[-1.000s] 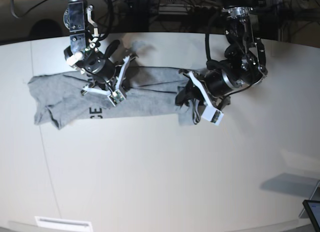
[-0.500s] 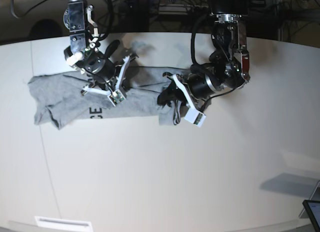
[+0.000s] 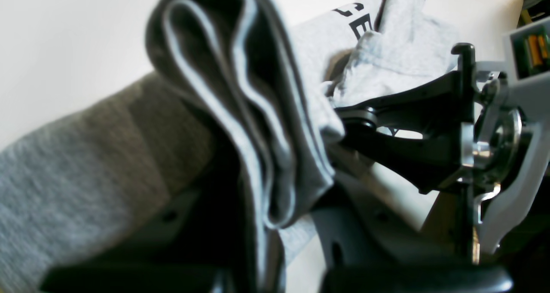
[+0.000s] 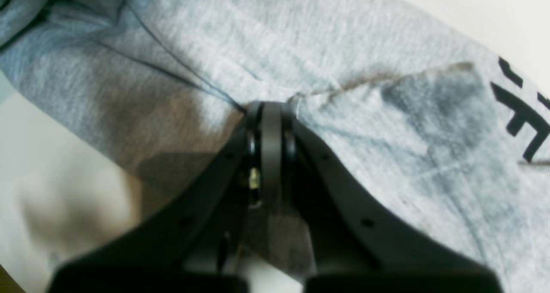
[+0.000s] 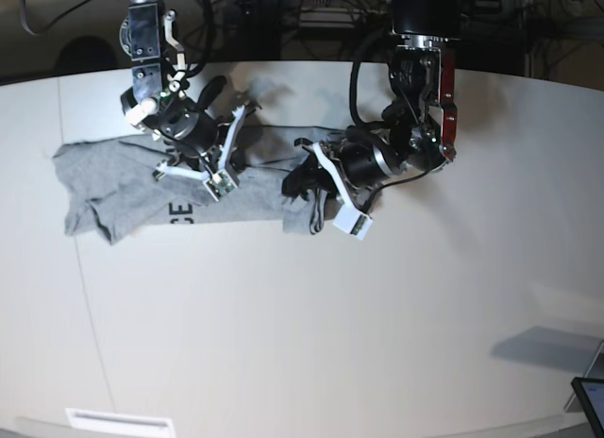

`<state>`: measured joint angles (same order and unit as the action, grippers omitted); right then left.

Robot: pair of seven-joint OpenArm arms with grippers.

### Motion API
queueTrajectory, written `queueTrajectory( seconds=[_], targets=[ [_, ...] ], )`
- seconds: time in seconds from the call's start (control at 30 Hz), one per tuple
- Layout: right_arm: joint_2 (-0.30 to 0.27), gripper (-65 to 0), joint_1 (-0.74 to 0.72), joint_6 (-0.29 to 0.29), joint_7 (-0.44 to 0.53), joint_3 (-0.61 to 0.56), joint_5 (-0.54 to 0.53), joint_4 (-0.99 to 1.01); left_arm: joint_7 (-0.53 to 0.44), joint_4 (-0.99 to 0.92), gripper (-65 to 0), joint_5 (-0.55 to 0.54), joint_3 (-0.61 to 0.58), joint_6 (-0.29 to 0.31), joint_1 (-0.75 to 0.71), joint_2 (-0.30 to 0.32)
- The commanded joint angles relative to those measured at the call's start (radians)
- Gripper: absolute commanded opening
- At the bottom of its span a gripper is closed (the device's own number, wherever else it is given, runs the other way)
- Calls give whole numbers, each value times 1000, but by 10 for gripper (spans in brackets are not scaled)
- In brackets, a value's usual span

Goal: Fold the T-shirt properly
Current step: 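Fold the held strip end with the left gripper toward the right gripper, then press the folded end down with the left gripper and release it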

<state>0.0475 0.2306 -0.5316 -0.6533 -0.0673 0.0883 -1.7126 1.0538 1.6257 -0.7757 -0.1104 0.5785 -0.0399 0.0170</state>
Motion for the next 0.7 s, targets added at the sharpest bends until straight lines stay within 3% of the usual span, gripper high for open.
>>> queueTrajectory(
  seconds=[0.0,0.17,0.5,0.67],
  targets=[
    [-1,-649,-10,-5,-4,1,3,-10,-22,23,-647,-34,-1,7,11,-4],
    [-1,-649,-10,-5,-4,1,3,-10,-20,23,-635,-35,-1,10,15,-25],
    [-19,-649,-10,-5,-4,1,3,-10,-19,23,-311,-225,-1,11,34,-41],
    [-21,-649,-10,-5,-4,1,3,-10,-19,25,-240,-250,-1,11,34,-44]
  ],
)
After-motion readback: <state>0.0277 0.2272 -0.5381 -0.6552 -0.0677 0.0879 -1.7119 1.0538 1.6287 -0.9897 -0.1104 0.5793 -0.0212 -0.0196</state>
